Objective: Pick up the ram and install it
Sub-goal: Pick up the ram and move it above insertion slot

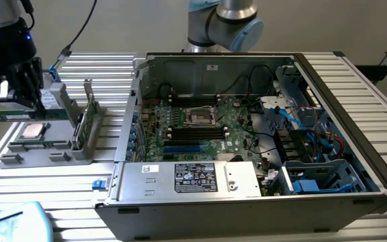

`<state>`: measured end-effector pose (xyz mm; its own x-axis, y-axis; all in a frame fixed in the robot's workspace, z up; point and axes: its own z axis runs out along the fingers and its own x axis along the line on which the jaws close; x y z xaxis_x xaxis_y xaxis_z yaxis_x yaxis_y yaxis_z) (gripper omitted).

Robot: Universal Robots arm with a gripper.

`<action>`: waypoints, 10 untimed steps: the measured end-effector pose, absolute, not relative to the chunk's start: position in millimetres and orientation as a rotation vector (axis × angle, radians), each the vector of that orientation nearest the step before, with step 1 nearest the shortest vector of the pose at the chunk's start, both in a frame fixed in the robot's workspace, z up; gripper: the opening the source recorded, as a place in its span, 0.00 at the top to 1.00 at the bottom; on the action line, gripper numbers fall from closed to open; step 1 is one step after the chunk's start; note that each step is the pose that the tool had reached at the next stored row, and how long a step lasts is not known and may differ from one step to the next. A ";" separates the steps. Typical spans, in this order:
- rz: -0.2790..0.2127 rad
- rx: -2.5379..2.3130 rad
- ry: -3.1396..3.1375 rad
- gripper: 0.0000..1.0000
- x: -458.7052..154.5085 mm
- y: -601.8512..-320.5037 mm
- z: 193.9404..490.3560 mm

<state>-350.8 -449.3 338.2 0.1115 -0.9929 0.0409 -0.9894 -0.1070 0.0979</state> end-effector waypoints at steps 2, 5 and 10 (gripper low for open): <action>-0.054 2.264 -2.029 0.86 -344.4 -449.8 341.6; -0.055 2.264 -2.028 0.86 -334.6 -450.6 346.5; -0.057 2.263 -2.028 0.86 -317.8 -452.0 354.2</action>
